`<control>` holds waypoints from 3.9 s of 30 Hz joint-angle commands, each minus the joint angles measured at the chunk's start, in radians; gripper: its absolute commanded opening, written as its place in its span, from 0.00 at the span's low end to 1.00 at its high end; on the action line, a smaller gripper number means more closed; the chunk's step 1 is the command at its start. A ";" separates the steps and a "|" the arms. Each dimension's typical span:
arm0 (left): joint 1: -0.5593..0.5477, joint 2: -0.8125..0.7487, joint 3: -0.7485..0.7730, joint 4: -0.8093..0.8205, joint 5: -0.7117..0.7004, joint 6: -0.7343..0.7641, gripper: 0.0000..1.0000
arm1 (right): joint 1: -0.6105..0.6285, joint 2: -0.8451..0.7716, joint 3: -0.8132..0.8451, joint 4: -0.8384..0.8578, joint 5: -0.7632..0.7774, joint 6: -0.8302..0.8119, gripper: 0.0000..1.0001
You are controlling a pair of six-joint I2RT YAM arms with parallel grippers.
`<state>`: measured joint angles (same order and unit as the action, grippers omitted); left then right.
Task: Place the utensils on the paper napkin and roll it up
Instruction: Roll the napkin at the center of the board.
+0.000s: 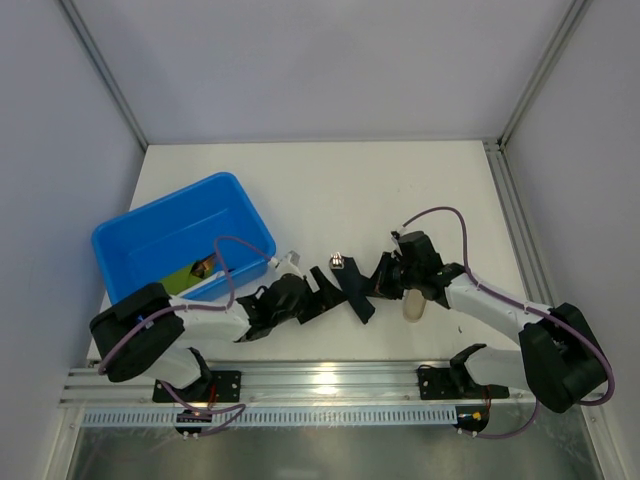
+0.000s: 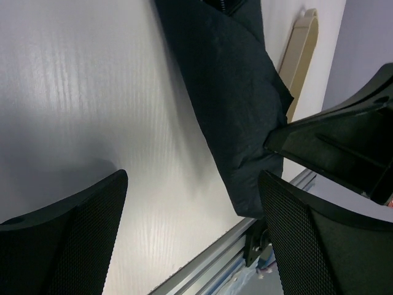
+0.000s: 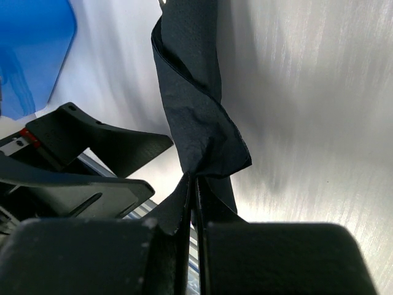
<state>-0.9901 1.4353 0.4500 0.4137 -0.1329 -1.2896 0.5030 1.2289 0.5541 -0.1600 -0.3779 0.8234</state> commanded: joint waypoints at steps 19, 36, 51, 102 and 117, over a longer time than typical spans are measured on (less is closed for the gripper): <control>-0.074 0.319 -0.025 0.339 -0.059 -0.569 0.89 | 0.003 -0.031 0.049 0.020 -0.013 0.017 0.04; -0.096 0.493 -0.020 0.481 -0.146 -0.651 0.89 | 0.003 -0.055 0.021 0.025 -0.009 0.033 0.04; -0.036 0.586 -0.005 0.522 -0.143 -0.640 0.87 | 0.002 -0.045 0.012 0.019 0.004 0.022 0.04; 0.016 0.933 -0.002 0.974 -0.031 -0.550 0.41 | -0.006 -0.057 0.004 -0.035 0.060 -0.010 0.04; 0.056 1.021 0.029 1.085 0.010 -0.505 0.03 | -0.004 -0.062 0.000 -0.044 0.073 -0.018 0.04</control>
<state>-0.9699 2.2478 0.5591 1.5593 -0.1295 -1.6814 0.4953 1.2011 0.5537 -0.1825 -0.2962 0.8211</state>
